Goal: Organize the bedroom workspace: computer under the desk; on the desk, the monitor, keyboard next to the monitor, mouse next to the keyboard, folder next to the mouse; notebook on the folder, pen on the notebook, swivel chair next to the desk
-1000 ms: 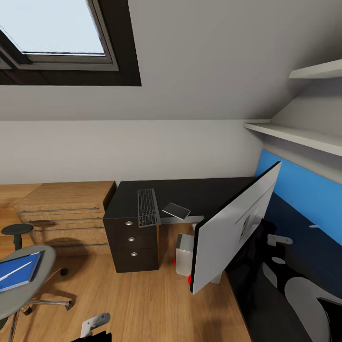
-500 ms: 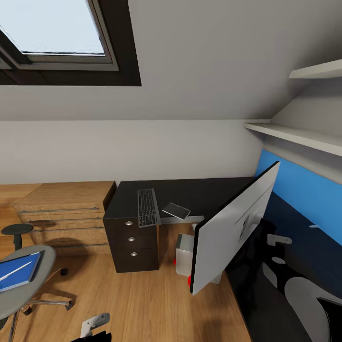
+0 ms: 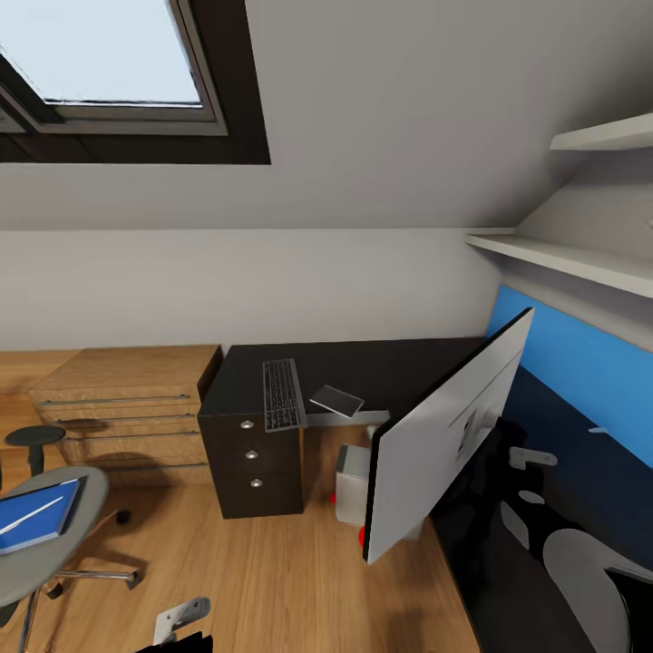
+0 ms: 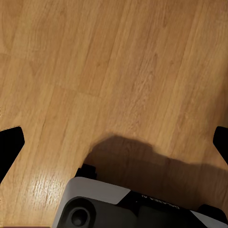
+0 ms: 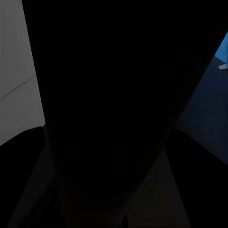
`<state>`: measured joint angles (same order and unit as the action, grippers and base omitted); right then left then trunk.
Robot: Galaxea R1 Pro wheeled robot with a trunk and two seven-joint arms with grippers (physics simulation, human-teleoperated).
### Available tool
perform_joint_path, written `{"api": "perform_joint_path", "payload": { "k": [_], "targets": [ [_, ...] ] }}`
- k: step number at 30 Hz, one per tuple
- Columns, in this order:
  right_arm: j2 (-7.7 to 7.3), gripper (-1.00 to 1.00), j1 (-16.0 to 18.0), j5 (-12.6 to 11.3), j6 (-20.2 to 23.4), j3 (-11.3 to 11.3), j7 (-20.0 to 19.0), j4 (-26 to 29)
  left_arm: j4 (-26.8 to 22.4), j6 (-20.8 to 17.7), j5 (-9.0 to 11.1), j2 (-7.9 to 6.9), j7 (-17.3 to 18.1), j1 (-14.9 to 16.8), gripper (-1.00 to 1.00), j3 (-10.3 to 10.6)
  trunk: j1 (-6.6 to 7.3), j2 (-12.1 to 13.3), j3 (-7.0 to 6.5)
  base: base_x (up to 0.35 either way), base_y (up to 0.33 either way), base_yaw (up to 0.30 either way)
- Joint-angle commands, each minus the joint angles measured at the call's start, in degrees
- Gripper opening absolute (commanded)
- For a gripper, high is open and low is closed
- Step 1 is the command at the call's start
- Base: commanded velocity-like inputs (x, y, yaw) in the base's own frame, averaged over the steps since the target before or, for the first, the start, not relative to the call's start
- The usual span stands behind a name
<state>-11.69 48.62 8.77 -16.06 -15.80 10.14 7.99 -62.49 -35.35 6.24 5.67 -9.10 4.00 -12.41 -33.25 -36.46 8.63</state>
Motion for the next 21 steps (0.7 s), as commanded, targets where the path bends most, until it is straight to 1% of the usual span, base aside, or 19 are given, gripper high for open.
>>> {"api": "perform_joint_path", "payload": {
  "k": [1,21],
  "targets": [
    [0.00,-1.00,0.07,0.41,-0.20,-0.20,0.14,-0.17,-0.09,-0.25,0.61,0.04,-0.39,0.04,1.00,-0.07,0.00,-0.09,0.11,-0.229,0.000,0.000],
    [0.09,-1.00,0.07,0.46,-0.20,-0.20,0.22,-0.17,-0.09,-0.25,0.61,0.04,-0.39,0.04,1.00,-0.16,0.00,-0.09,0.11,-0.325,0.000,0.000]
  ]
}}
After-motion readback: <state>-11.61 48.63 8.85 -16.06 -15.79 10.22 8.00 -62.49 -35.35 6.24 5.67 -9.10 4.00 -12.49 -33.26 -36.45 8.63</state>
